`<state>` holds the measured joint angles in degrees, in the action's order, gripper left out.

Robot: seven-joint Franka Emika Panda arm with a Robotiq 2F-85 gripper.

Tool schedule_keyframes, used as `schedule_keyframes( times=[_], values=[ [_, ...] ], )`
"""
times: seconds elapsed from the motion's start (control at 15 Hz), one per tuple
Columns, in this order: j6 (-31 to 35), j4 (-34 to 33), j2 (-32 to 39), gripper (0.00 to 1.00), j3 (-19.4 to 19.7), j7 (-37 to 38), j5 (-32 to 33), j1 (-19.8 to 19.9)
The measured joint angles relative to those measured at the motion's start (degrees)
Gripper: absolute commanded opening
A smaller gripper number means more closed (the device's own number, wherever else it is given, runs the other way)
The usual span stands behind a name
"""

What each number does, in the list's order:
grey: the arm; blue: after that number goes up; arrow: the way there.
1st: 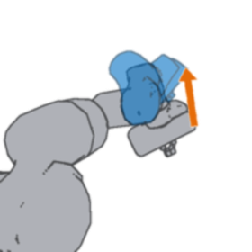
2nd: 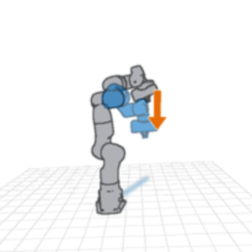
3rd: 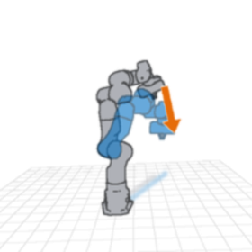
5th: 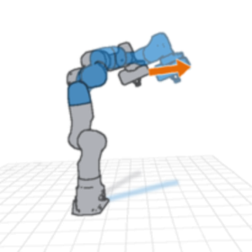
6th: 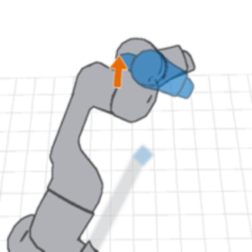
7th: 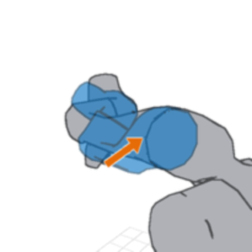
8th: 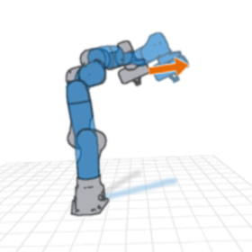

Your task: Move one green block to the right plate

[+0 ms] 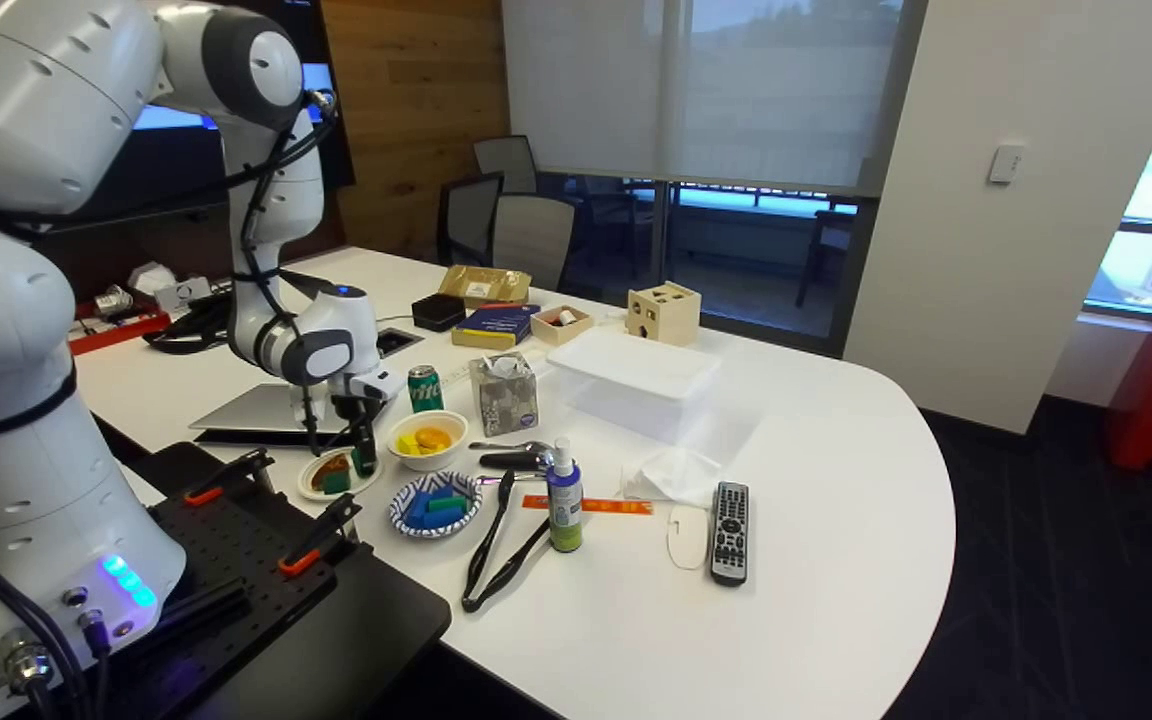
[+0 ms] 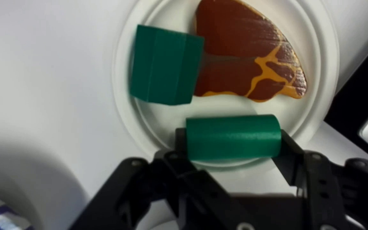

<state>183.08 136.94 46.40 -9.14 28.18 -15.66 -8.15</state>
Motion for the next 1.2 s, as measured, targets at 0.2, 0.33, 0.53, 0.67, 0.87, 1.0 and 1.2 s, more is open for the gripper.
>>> schedule_keyframes(
  times=[0.2,0.33,0.53,0.67,0.87,1.0,1.2],
  values=[
    [0.0,1.0,-1.7,0.42,0.3,0.0,-1.8,-0.4],
    [0.0,3.2,-4.4,0.42,2.1,0.3,-4.1,-2.1],
    [0.4,8.3,-9.7,0.42,9.8,1.6,-8.3,-8.9],
    [1.1,12.0,-12.6,0.42,15.7,2.8,-10.6,-13.7],
    [1.4,16.1,-14.6,0.42,23.9,4.0,-12.8,-19.3],
    [1.4,17.4,-14.4,0.42,27.8,4.1,-13.0,-21.2],
    [2.3,17.3,-13.2,0.42,29.9,4.2,-13.0,-20.9]
  ],
)
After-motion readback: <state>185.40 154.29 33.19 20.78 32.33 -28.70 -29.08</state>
